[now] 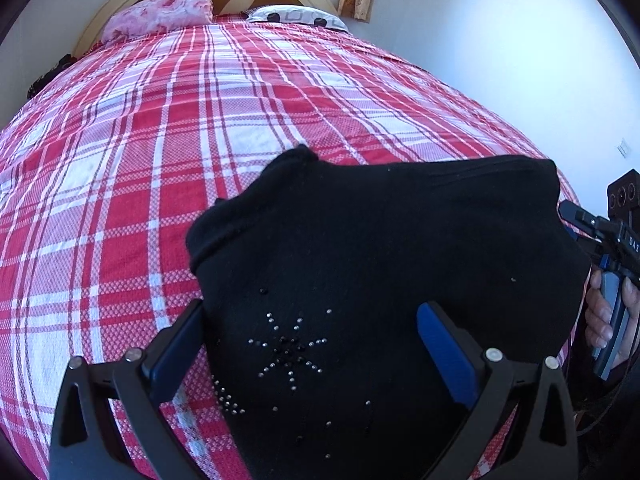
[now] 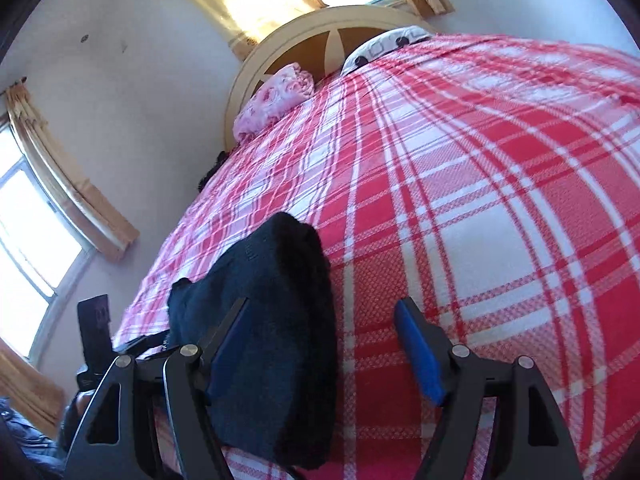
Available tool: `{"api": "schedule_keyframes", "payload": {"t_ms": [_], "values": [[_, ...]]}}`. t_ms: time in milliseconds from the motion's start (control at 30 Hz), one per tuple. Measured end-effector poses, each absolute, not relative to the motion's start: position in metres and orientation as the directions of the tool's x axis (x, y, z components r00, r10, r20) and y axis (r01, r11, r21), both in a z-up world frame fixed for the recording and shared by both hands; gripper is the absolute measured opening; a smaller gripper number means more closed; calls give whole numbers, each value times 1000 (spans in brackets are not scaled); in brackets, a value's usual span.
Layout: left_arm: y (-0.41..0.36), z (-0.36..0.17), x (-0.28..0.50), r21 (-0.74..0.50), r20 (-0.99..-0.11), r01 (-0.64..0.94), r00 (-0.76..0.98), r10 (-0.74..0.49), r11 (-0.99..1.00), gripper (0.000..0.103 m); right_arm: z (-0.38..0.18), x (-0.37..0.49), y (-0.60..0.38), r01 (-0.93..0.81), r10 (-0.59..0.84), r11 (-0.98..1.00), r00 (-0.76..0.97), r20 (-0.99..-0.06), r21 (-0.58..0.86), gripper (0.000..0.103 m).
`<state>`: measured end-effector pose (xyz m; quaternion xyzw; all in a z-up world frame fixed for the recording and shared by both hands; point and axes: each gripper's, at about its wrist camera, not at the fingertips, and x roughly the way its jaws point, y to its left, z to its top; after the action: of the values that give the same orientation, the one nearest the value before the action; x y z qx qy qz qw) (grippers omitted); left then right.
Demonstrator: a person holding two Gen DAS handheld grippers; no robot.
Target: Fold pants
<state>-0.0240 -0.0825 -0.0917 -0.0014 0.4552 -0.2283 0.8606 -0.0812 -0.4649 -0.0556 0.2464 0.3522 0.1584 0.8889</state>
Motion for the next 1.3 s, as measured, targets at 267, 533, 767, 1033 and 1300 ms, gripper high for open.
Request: {"api": "schedule_keyframes", "payload": {"t_ms": [267,533,767,1033,1300], "values": [[-84,-92,-21,-215,-786,378,480,-390,900,103,-63,-74,-441,-202,560,789,627,-542,581,69],[-82,-88,-22,-232,-762,390,496,-416,891,91,-69,-67,-442,-178,541,799,629,-558,574,38],[-78,-79,-34,-267,-712,435,513,-480,860,29,-43,-83,-424,-269,558,808,637,-532,525,29],[-55,-61,-43,-311,-664,415,549,-508,855,17,-10,-82,-407,-335,559,821,640,-528,463,29],[-14,-38,-45,-299,-617,359,634,-467,884,17,14,-49,-373,-411,596,802,603,-530,434,29]]}}
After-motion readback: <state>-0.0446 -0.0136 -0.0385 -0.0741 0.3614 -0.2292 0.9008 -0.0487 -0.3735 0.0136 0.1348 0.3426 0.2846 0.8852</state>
